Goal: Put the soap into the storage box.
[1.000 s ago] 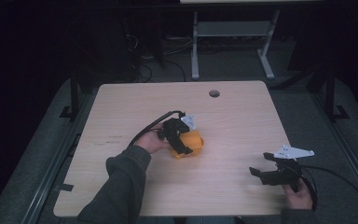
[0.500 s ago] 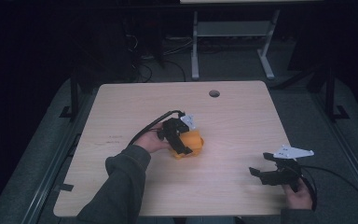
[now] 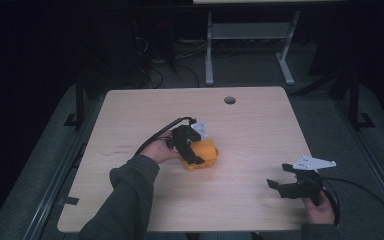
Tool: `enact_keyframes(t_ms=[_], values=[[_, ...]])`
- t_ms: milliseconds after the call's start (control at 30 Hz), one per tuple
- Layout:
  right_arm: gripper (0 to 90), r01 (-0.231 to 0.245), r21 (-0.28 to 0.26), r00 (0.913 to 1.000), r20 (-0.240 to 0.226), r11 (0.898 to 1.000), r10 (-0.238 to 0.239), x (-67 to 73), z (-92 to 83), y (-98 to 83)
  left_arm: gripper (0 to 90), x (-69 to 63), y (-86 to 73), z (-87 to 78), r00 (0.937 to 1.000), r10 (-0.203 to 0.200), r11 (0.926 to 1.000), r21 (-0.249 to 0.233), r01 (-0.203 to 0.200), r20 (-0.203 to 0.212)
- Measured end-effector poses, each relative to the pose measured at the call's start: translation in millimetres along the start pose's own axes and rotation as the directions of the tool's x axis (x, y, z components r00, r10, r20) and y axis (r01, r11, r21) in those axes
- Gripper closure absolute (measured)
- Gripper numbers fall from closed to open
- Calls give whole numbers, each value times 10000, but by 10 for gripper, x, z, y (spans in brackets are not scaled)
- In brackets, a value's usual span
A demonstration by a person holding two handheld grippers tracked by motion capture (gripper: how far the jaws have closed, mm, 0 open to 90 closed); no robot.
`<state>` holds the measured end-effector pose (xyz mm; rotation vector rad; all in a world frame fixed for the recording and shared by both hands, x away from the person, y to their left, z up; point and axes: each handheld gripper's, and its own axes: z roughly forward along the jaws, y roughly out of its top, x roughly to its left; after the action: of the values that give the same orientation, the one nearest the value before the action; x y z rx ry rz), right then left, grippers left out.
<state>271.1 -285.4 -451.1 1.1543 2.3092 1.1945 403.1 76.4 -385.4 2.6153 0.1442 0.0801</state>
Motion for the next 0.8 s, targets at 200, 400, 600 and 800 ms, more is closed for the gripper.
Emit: enact_keyframes(t_ms=[200, 400, 600, 800], values=[[139, 60, -19, 10000, -7, 10000, -60, 0, 6, 1, 188, -2, -8, -43, 10000, 38, 10000, -15, -38, -60], [139, 34, -9, 10000, -1, 10000, -34, 3, 5, 2, 189, -13, -13, -90, 9999, 38, 9999, -107, -39, -137], [139, 15, -3, 10000, 5, 10000, -15, 2, 5, 2, 185, -32, -18, -161, 9997, 61, 9999, -154, -65, -251], [139, 24, -1, 10000, 8, 10000, -24, 1, 6, 3, 190, -59, -27, -239, 9995, 50, 9994, -349, -61, -298]])
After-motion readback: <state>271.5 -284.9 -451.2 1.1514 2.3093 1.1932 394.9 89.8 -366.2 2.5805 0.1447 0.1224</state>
